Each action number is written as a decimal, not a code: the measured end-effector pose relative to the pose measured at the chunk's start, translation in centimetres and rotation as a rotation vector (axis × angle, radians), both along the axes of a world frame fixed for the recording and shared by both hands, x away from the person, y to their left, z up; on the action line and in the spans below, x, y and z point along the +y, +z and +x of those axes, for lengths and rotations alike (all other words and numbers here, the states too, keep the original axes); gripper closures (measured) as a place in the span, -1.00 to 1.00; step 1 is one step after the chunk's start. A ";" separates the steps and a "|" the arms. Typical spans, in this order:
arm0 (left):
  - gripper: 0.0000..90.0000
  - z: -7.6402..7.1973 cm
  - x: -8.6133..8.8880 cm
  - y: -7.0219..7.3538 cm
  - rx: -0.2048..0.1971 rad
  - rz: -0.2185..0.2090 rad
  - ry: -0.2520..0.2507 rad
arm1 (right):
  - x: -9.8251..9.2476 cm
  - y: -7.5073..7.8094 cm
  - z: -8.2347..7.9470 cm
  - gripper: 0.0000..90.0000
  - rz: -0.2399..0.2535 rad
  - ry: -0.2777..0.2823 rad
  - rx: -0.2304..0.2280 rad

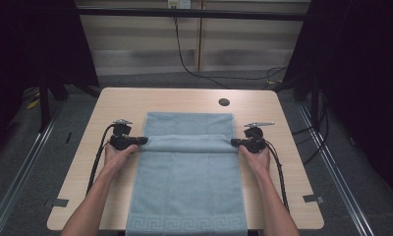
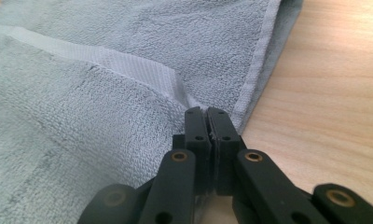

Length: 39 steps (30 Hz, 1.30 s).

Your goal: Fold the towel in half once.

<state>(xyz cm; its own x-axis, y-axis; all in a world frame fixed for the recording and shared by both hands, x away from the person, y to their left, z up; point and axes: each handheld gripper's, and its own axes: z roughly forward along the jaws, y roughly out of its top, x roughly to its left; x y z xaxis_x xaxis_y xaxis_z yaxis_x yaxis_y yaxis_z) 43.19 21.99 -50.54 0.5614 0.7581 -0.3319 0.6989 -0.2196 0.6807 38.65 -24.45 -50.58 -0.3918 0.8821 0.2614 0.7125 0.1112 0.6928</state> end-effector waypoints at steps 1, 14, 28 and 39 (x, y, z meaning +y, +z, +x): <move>0.94 -0.2 0.1 0.3 -0.016 -0.003 -0.001 | -0.1 0.1 -0.1 0.96 0.001 0.005 -0.007; 0.94 -3.4 2.2 10.2 -0.288 -0.136 -0.041 | -1.7 10.5 -2.9 0.97 0.149 0.058 -0.296; 0.94 -8.9 3.9 17.7 -0.466 -0.225 -0.094 | -2.2 17.6 -7.0 0.97 0.212 0.131 -0.469; 0.93 -15.0 5.3 14.6 -0.442 -0.286 -0.120 | -2.0 15.1 -13.9 0.96 0.210 0.197 -0.437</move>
<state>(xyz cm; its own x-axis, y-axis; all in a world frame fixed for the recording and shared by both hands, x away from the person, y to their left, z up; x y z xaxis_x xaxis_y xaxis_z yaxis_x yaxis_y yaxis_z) 28.15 27.24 -35.93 0.7717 0.5937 -0.2280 0.3133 -0.0429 0.9487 24.76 -26.46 -35.46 -0.6574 0.7265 0.1999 0.3314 0.0406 0.9426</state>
